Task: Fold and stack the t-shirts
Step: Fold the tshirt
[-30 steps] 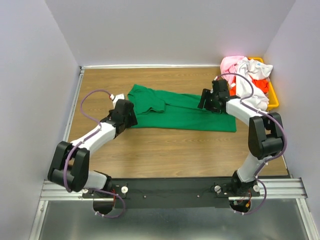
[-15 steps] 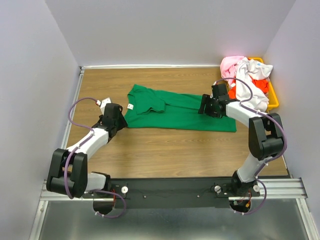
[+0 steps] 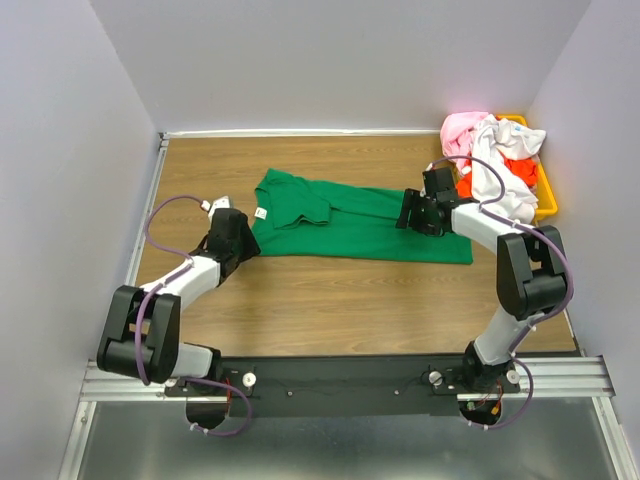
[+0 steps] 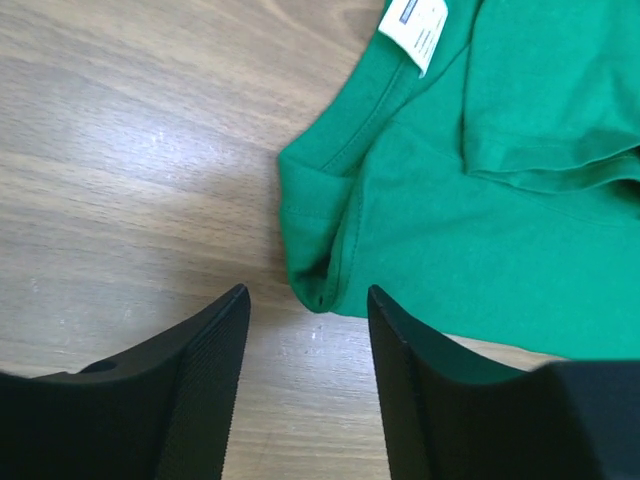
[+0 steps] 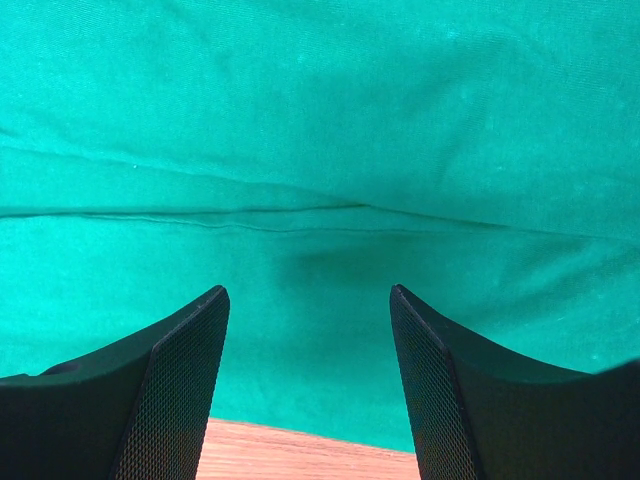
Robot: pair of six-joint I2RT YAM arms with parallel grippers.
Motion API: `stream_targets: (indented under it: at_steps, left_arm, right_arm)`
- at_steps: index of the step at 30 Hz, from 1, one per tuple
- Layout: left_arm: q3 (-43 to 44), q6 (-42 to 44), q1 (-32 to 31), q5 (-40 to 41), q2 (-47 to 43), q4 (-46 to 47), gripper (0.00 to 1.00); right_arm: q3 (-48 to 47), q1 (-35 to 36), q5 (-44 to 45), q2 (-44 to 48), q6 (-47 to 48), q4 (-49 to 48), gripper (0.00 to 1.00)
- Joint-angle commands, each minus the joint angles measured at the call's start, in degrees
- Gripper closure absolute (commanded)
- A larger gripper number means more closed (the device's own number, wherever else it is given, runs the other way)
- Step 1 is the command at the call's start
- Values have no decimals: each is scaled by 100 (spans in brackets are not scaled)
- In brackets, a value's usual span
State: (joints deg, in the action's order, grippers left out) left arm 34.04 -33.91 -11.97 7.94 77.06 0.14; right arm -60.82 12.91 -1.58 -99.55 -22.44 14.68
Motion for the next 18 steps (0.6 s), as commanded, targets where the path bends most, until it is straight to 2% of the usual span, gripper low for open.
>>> stream_targets:
  at_steps: [1,4,13,18]
  left_arm:
    - [6,87,37,-180,231,100,43]
    - [6,86,37,-74,380,56,48]
    - [6,95,89,-21,521,205,50]
    - [32,122,124,-65,591,223,60]
  right_arm:
    - [61,1,62,-126,46,62,28]
    - [79,1,123,-179,29,62,28]
    - [70,1,123,-284,20,62,28]
    - [114,1,325,-337,11,62,28]
